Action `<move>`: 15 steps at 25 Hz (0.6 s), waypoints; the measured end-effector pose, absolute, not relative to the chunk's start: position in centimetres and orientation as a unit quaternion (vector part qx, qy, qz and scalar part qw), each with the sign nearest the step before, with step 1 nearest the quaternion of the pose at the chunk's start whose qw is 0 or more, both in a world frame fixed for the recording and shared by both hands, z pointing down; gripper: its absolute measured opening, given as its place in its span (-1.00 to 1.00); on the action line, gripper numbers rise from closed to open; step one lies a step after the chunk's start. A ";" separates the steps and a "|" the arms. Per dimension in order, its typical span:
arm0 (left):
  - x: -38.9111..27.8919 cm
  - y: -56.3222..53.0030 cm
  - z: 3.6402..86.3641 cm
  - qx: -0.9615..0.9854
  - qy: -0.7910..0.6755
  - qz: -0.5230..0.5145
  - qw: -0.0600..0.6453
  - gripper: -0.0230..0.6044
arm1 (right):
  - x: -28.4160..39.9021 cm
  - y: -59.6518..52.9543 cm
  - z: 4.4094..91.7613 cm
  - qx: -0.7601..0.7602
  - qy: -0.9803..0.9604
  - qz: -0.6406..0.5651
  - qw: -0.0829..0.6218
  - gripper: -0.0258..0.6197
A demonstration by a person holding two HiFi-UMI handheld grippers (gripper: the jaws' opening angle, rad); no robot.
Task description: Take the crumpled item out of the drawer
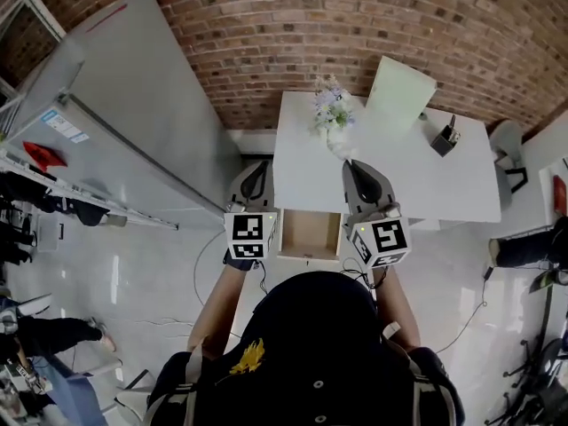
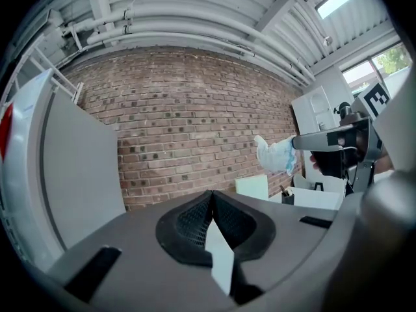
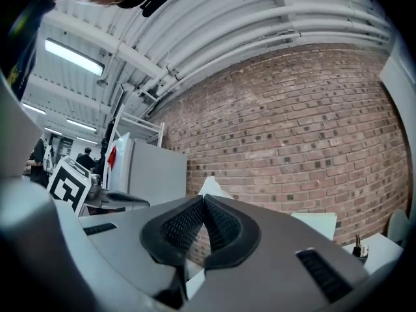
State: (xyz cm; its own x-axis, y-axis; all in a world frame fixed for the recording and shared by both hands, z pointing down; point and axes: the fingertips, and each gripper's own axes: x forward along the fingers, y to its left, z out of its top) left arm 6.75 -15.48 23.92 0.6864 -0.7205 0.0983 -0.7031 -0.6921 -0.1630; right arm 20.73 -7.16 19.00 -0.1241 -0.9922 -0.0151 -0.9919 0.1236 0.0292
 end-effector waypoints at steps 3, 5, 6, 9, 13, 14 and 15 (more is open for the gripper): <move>7.6 -15.1 23.7 -0.918 0.384 -0.077 0.056 -0.87 | 21.0 -6.7 18.8 0.662 -0.749 -0.020 0.007 -0.83; 8.0 -15.0 23.4 -0.920 0.380 -0.077 0.060 -0.87 | 21.1 -6.6 18.7 0.664 -0.748 -0.023 0.007 -0.83; 8.1 -15.0 23.3 -0.920 0.378 -0.078 0.061 -0.87 | 21.1 -6.5 18.7 0.664 -0.747 -0.024 0.008 -0.83; 8.4 -14.7 23.2 -0.923 0.373 -0.077 0.063 -0.87 | 21.2 -6.4 19.1 0.665 -0.746 -0.024 0.014 -0.84; 8.9 -14.3 23.1 -0.926 0.364 -0.075 0.065 -0.87 | 21.3 -6.0 19.4 0.668 -0.744 -0.023 0.016 -0.84; 9.0 -14.2 23.2 -0.927 0.363 -0.075 0.065 -0.87 | 21.2 -5.8 19.4 0.668 -0.743 -0.024 0.018 -0.84; 9.0 -14.0 23.2 -0.927 0.361 -0.075 0.065 -0.87 | 21.2 -5.6 19.4 0.668 -0.743 -0.025 0.020 -0.84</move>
